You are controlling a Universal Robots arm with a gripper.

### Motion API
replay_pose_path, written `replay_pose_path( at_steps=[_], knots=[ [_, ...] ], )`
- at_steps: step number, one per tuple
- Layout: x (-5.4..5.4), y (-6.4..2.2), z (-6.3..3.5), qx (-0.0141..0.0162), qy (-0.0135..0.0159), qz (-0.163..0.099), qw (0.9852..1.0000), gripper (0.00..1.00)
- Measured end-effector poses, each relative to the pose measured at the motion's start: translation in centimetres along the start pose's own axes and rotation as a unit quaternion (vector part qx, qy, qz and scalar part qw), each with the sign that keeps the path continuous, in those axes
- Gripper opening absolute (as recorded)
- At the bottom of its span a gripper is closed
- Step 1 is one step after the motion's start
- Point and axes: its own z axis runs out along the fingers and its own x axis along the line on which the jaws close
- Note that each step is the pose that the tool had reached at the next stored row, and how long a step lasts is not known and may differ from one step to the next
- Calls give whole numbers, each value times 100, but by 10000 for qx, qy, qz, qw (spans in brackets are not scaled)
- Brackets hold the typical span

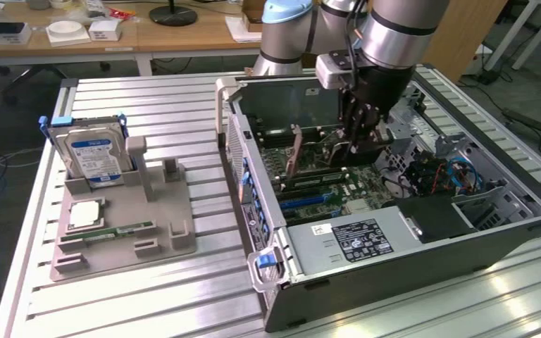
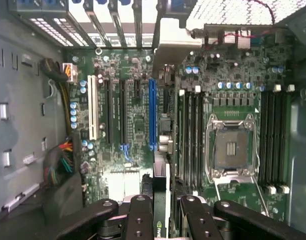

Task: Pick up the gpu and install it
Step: 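Insert the gpu into the slot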

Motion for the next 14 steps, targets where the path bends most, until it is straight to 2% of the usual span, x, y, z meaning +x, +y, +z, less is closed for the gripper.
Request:
replay_pose_path(
  at_steps=[8,14],
  knots=[
    [11,164,92,-5,-1,-106,9999,26],
    [30,183,189,-8,-2,-173,9999,26]
  ],
)
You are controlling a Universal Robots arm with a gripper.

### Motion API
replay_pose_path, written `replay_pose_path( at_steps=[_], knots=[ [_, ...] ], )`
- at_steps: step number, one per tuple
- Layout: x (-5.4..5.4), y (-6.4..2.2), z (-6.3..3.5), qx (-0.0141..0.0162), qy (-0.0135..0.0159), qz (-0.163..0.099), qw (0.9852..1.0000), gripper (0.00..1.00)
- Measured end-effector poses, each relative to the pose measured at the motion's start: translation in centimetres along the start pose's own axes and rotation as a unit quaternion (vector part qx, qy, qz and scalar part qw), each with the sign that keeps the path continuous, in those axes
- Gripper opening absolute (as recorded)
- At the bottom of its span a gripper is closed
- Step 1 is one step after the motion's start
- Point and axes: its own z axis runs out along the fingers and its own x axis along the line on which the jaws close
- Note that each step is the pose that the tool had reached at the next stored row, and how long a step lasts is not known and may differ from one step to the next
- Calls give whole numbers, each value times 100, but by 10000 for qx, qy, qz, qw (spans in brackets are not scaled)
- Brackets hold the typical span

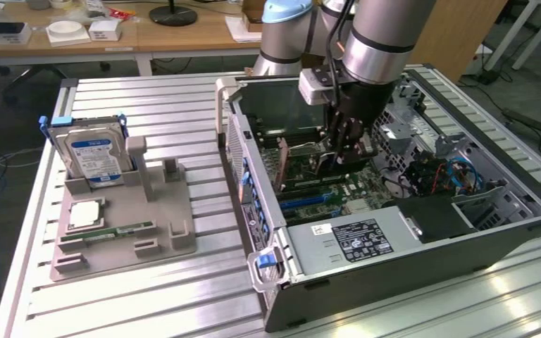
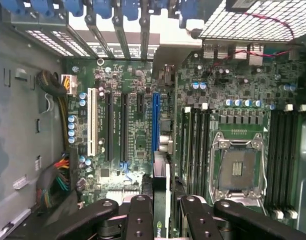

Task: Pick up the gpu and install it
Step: 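Insert the gpu into the slot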

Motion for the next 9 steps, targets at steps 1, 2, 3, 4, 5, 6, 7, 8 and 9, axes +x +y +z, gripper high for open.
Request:
replay_pose_path(
  at_steps=[1,2,3,4,5,6,7,8,9],
  knots=[
    [2,7,15,0,0,-9,10000,26],
    [2,23,29,-1,0,-18,10000,26],
    [3,45,41,-1,0,-27,10000,26],
    [3,67,50,-2,0,-34,10000,26],
    [4,90,59,-2,0,-39,10000,26],
    [4,114,68,-2,0,-43,10000,26],
    [4,127,77,-2,-1,-47,10000,26],
    [5,131,92,-2,-1,-51,10000,26],
    [5,131,110,-2,-1,-56,10000,26]
  ],
)
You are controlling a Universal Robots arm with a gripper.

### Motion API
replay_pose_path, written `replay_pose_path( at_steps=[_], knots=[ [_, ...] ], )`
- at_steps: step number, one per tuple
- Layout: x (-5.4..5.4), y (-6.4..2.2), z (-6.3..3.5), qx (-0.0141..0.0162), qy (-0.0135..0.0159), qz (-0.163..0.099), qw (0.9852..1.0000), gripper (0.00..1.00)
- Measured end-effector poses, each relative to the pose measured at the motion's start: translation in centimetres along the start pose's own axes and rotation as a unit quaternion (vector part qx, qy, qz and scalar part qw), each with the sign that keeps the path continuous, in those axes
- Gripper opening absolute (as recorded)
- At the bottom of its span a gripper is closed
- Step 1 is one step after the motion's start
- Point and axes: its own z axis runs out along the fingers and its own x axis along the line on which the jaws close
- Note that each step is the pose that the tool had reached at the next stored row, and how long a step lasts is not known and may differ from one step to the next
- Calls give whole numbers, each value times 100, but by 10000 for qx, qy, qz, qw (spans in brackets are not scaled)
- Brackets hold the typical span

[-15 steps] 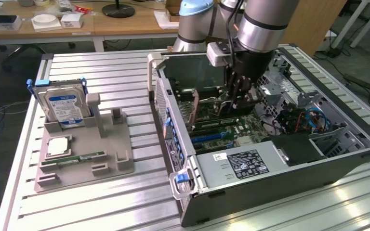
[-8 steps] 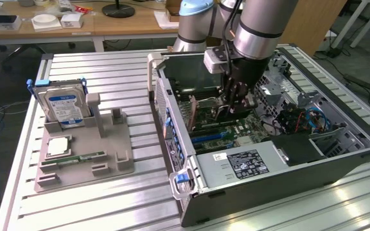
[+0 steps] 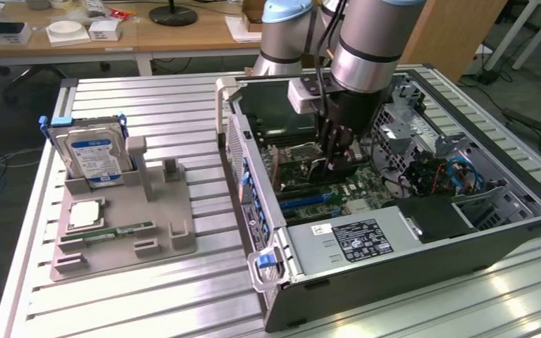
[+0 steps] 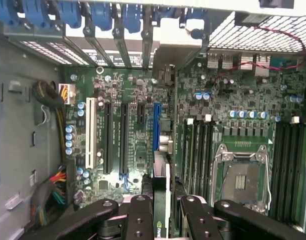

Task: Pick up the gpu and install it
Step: 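Insert the gpu into the slot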

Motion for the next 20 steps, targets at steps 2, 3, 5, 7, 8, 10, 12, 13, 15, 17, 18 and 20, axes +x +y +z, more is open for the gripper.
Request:
replay_pose_path(
  at_steps=[2,3,5,7,8,10,12,13,15,17,18,20],
  knots=[
    [3,1,37,-1,0,-7,10000,26],
    [5,1,55,-1,0,-10,10000,26],
    [8,3,88,-1,0,-14,10000,26],
    [9,27,106,-1,1,-16,10000,26],
    [9,43,111,-2,1,-16,10000,26],
    [9,48,120,-1,0,-16,10000,26],
    [17,49,133,-1,0,-17,10000,26],
    [22,49,139,-1,0,-17,10000,26],
    [26,51,153,-1,0,-16,10000,26],
    [27,63,165,-1,1,-18,10000,26],
    [27,71,171,-1,1,-18,10000,26],
    [28,76,188,-1,0,-19,10000,26]
  ],
)
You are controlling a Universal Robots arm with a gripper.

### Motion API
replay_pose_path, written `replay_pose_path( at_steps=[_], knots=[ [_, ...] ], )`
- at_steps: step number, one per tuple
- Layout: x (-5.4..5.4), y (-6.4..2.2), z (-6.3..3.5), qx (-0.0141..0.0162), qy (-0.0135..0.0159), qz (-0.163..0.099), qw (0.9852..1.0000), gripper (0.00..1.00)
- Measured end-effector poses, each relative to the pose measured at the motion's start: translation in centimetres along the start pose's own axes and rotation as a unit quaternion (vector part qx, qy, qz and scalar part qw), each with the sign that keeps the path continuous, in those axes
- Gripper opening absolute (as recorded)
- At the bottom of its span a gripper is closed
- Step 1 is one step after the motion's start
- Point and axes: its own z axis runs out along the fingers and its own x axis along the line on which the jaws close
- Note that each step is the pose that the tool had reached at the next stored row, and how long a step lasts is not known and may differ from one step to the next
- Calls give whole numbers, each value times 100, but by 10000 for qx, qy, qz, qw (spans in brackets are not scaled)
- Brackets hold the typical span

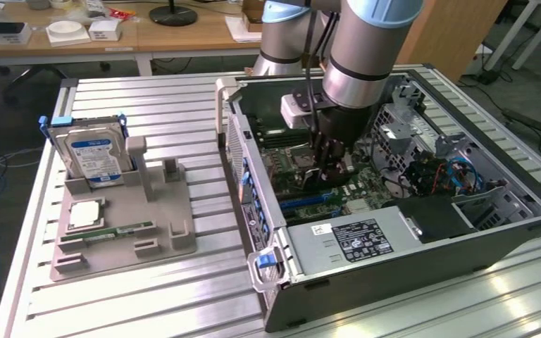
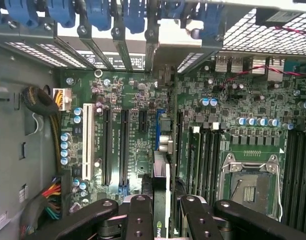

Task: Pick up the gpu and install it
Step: 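Insert the gpu into the slot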

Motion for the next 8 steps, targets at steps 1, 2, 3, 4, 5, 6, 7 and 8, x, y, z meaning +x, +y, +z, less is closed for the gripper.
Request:
replay_pose_path(
  at_steps=[1,2,3,4,5,6,7,8],
  knots=[
    [2,1,8,0,0,0,10000,26],
    [5,1,17,0,1,0,10000,26],
    [6,2,24,0,1,0,10000,26],
    [6,8,31,0,1,0,10000,26],
    [6,17,35,0,2,0,10000,26],
    [6,24,39,0,2,-1,10000,26],
    [6,30,43,0,2,-1,10000,26],
    [6,34,47,0,1,-1,10000,26]
  ],
)
